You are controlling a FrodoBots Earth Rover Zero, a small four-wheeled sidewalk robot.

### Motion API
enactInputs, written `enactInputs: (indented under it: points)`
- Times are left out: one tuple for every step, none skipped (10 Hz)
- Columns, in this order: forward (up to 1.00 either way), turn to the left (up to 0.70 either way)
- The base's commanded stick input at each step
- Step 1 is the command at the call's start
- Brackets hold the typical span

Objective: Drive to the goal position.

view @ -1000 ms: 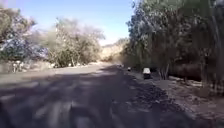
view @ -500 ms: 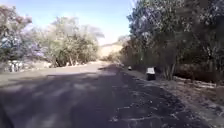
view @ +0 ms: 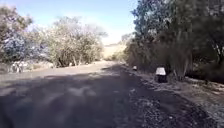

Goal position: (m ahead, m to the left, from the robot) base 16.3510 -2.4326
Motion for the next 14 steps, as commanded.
enactInputs:
  points:
    - [1.0,0.0]
    - [1.0,0.0]
    - [1.0,0.0]
    - [1.0,0.0]
    - [1.0,0.0]
    - [1.0,0.0]
    - [1.0,0.0]
    - [1.0,0.0]
    - [1.0,0.0]
    - [1.0,0.0]
    - [1.0,0.0]
    - [1.0,0.0]
    - [1.0,0.0]
    - [1.0,0.0]
